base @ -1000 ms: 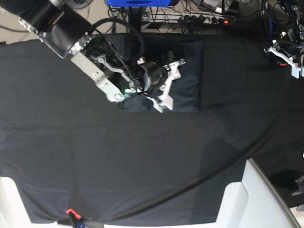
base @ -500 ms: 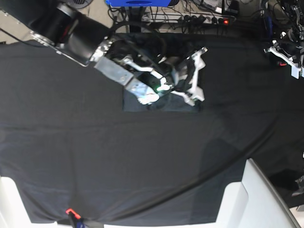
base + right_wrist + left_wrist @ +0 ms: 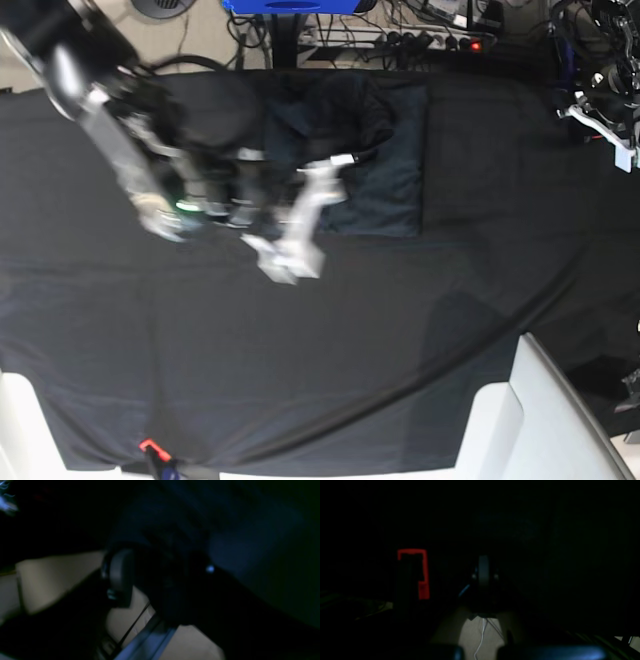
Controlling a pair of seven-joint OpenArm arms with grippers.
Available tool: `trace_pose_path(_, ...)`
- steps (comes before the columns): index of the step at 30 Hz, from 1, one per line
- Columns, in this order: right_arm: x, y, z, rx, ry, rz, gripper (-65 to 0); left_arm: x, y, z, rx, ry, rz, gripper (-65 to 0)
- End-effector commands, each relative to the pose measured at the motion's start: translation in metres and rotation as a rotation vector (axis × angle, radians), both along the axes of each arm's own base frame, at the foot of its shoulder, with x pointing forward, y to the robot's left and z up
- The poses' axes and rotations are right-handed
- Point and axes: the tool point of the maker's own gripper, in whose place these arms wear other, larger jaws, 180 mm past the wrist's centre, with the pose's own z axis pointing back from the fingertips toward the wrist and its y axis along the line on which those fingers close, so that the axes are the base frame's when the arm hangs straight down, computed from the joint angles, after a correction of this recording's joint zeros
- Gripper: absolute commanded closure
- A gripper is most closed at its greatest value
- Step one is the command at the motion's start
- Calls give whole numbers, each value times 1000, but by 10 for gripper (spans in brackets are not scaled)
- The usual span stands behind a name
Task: Fold the T-shirt properly
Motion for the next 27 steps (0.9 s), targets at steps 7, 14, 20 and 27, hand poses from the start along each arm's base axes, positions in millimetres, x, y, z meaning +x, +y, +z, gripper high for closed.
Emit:
trace_pose_path(7,18,-24,-5,15,1,-119,-11,9,10,14,27,-35,-7,0)
trace_pose_path(14,19,-36,-40,-23,40,-190,-8,6,11,13,29,-30,-7,0)
trace_pose_path(20,14,-26,-42,-3,57,-190,-8,6,11,13,29,-30,-7,0)
trace_pose_path(27,8,-13,-59,2,128,-204,-8,8,11,13,29,-33,-6,0)
